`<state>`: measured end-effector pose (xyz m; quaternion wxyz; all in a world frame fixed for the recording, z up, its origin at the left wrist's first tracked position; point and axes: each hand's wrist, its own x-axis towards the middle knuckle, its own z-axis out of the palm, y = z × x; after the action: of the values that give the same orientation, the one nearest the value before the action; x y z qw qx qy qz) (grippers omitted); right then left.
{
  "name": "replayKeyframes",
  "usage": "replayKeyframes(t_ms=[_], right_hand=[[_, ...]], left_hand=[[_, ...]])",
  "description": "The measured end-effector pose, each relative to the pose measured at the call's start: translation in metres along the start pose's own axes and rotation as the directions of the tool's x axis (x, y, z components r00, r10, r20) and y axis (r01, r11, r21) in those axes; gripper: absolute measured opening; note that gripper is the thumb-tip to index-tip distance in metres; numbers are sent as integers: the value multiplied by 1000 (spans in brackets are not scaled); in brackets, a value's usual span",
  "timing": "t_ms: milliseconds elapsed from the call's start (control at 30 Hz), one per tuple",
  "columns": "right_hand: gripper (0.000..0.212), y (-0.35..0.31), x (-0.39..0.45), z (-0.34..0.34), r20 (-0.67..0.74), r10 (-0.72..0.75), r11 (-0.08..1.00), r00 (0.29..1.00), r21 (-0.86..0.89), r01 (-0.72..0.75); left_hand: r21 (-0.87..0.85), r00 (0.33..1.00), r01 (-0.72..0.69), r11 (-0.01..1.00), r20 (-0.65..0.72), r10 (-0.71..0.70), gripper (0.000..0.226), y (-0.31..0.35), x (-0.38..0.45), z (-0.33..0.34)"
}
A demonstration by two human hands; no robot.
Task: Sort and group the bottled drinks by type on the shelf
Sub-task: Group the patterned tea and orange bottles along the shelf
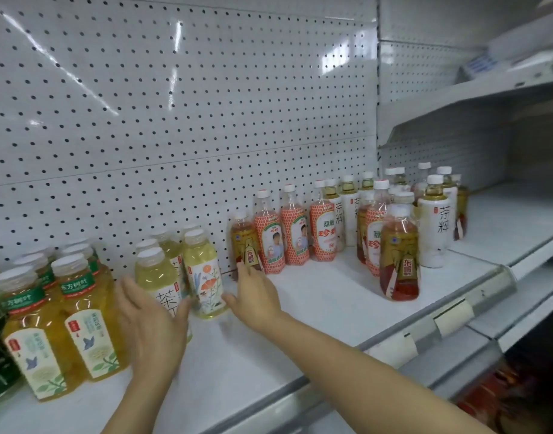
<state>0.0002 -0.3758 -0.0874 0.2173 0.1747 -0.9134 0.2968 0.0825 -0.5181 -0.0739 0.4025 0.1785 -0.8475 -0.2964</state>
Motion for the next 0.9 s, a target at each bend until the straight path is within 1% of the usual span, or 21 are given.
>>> replayKeyframes(t_ms=[67, 133, 267, 367, 533, 733, 800, 900], right_hand=[[54, 14, -14, -24, -61, -86, 992, 994, -93, 80], [49, 28, -28, -46, -103, -134, 980, 986, -163, 116], [46, 59, -54, -80, -139, -145, 960, 980, -258, 105], [45, 86, -74, -105, -135, -126, 951, 983, -297, 81], [36, 134, -106, -147, -199, -143, 934, 969, -351, 65], [26, 200, -136, -201, -216, -100, 933, 971, -359, 16], [28, 220, -142, -217, -216, -82, 929, 973, -370, -3], [31, 251, -145, -235, -205, -56, 918, 977, -395, -30]], left_hand=[[80, 983, -159, 984, -78, 165, 104, 11, -6, -1], [132, 956, -270, 954, -78, 282, 97, 25, -11, 5], [130, 944, -328, 936, 69, 322, 85, 58, -34, 31], [109, 933, -336, 936, 178, 314, 78, 88, -58, 51], [-24, 911, -325, 945, 259, 320, 73, 146, -101, 84], [-133, 877, -270, 954, 375, 301, 66, 216, -155, 128], [-157, 872, -231, 960, 404, 276, 69, 239, -168, 142], [-199, 882, -128, 972, 424, 203, 87, 272, -178, 162]])
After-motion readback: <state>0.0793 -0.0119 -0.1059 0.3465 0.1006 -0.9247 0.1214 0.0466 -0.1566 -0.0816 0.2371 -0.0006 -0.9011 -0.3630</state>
